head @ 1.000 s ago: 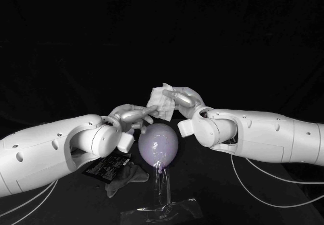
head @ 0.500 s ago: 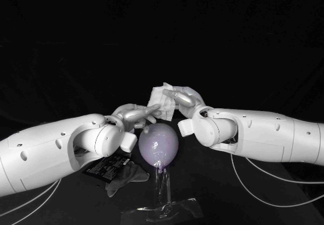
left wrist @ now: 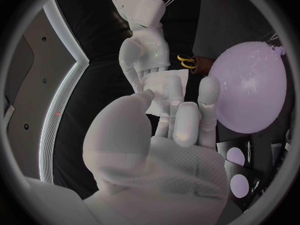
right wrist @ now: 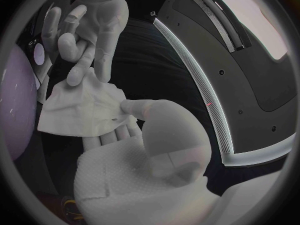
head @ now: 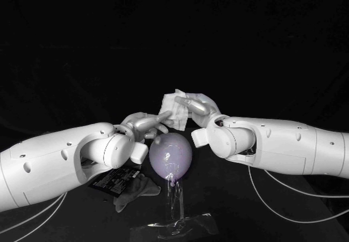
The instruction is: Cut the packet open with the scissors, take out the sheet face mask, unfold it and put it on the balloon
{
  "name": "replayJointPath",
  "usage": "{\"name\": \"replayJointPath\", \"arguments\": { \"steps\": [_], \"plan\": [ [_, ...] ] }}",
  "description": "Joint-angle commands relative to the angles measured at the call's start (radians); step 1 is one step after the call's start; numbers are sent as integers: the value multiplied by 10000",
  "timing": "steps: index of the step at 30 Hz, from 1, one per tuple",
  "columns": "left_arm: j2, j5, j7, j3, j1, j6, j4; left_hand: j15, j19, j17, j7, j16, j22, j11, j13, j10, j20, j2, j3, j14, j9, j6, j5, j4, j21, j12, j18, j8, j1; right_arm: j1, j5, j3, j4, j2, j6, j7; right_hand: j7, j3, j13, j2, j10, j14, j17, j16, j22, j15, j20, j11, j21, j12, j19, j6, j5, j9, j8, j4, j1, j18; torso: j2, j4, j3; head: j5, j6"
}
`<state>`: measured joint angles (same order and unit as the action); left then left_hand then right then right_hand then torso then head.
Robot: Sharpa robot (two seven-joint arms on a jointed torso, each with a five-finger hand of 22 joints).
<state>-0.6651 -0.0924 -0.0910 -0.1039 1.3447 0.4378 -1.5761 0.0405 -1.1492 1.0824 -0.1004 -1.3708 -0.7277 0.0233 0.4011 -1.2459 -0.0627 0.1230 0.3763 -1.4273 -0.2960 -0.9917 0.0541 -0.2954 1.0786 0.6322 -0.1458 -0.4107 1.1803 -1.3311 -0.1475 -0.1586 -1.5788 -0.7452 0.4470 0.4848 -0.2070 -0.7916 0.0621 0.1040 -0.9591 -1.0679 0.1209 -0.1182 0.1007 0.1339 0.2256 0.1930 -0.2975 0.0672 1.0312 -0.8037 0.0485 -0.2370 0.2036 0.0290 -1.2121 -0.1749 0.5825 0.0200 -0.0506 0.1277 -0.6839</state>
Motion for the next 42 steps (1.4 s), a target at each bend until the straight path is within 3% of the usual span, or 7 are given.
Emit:
{"name": "replayJointPath", "arguments": {
  "steps": [1, 14, 19, 22, 28, 42],
  "plan": [
    [39, 23, -85, 23, 12, 148, -2, -2, -62, 0, -2, -39, -7, -7, -10, -95, 23, -18, -77, -76, 14, -80, -37, 5, 61, -47, -50, 46, -83, 3, 40, 3, -43, 6, -267, 71, -404, 23, 3, -33, 77, 35, -11, 44, -3, -7, -5, -4, -35, -56, 58, 68, 3, -13, -42, 45, -99, -94, 1, -1, -5, 8, -4],
    [61, 58, -46, 34, 12, 188, 6, 12, -76, -5, 20, -46, -18, -25, -12, -114, 30, -415, -43, -85, 53, -114, -31, 31, 55, -75, -48, 109, -90, 3, 38, 3, -64, -10, -316, 49, -411, 15, 3, -29, 87, 24, -10, 49, -20, -14, -18, -3, -44, -56, 157, 76, 4, -18, -44, 56, -104, -93, 1, 6, -4, 12, -19],
    [66, 61, -15, 36, 12, 155, -2, 37, -62, -28, 42, -41, 11, -51, -18, -106, 42, -462, 105, -81, 66, -116, -29, 118, 28, -105, -56, 136, 380, 3, 38, 3, -56, -9, -317, 52, -413, 14, 3, -29, 87, 22, -10, 50, -21, -15, -19, -3, -44, -56, 168, 76, 3, -19, -43, 56, -105, -93, -1, 5, -3, 9, -27],
    [66, 62, 36, 36, 12, 140, -9, 90, -54, -39, 99, -41, 20, -108, -37, -100, 69, -507, 491, -81, 43, -151, -24, 512, 15, -157, -61, 104, 1284, 3, 37, 3, -44, -6, -316, 51, -413, 14, 3, -29, 87, 22, -10, 50, -21, -15, -19, -3, -44, -56, 168, 76, 3, -19, -43, 56, -105, -93, 0, 3, -3, 10, -26],
    [64, 63, 158, 37, 12, 132, -25, 107, -44, -62, 118, -37, 5, -130, -106, -139, 100, -459, 1042, -74, -42, -163, -26, 1057, 19, -285, -58, -1, 2203, 3, 37, 3, -19, -2, -314, 47, -414, 13, 3, -29, 88, 21, -10, 50, -24, -15, -21, -3, -44, -56, 177, 76, 3, -20, -43, 56, -106, -92, 0, 3, -2, 12, -29],
    [48, 63, 290, 38, 11, 202, -32, 85, 10, -154, 71, -11, -4, -101, -215, -196, 104, -306, 1591, -35, -237, -71, -26, 1564, 36, -478, -63, -225, 2605, 3, 37, 3, 6, -6, -322, 50, -417, 12, 4, -29, 89, 20, -9, 51, -27, -16, -22, -2, -43, -56, 188, 75, 4, -21, -42, 56, -108, -92, -1, 1, -4, 20, -34]
  ]
}}
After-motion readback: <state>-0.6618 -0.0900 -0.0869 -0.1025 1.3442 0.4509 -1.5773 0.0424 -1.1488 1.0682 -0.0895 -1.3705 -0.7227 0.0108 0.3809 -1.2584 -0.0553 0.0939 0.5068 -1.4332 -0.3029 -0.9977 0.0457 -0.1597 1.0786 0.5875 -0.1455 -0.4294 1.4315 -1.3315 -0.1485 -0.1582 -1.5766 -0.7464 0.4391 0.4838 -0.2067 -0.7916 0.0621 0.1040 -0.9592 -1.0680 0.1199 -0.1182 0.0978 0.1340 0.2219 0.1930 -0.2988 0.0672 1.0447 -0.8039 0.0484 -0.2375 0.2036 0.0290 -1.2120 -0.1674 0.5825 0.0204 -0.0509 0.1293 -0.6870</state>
